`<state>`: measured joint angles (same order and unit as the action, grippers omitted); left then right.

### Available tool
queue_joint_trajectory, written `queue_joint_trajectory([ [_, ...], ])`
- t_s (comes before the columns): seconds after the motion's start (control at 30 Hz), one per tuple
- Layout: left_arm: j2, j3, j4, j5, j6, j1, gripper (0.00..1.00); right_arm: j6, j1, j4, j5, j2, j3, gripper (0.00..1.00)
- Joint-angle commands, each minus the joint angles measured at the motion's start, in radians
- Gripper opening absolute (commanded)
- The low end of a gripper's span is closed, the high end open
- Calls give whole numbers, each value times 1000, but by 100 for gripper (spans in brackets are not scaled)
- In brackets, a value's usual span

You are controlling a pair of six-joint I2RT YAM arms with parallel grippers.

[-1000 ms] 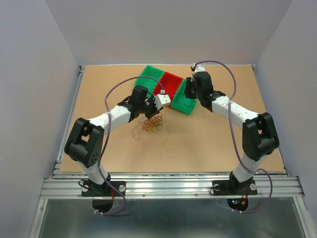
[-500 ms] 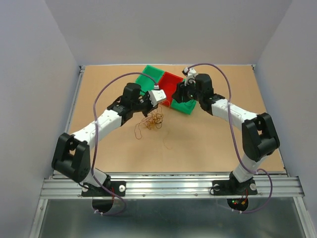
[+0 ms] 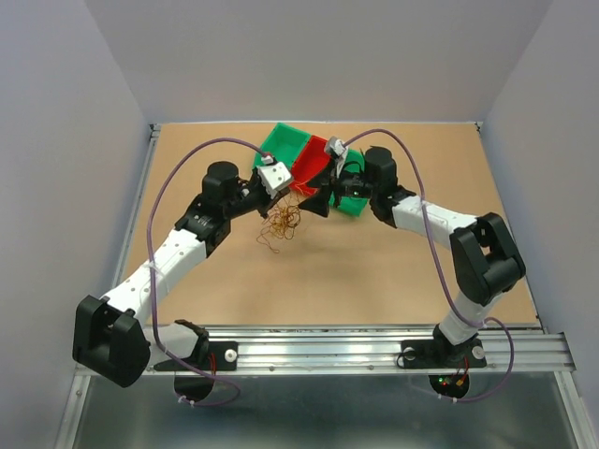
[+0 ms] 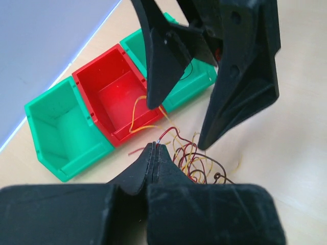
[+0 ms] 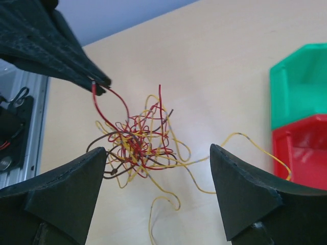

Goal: Untangle the cables

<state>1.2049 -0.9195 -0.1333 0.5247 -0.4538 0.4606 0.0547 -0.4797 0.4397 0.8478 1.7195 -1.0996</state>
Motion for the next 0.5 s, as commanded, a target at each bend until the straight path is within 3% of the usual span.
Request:
queue_joint_trajectory([
  [0.0,-56,-2,-75,37,33,-7,0,-30,-57,91,109,51,-45,86],
  [0.23,-77,-30,-98,8,93,-59,0,-111,-132,-10,143,138,-147,76],
  [0.4,-145,-131,-163,-97,204,-111,0,-158,-166,-65,70,175,-201,53],
  [0.43,-143,-224,-146,-110,211,-128,0,-153,-166,-65,69,186,-209,41],
  [0.47,-131,-276,-97,-120,225,-132,0,-142,-168,-65,63,190,-220,36],
])
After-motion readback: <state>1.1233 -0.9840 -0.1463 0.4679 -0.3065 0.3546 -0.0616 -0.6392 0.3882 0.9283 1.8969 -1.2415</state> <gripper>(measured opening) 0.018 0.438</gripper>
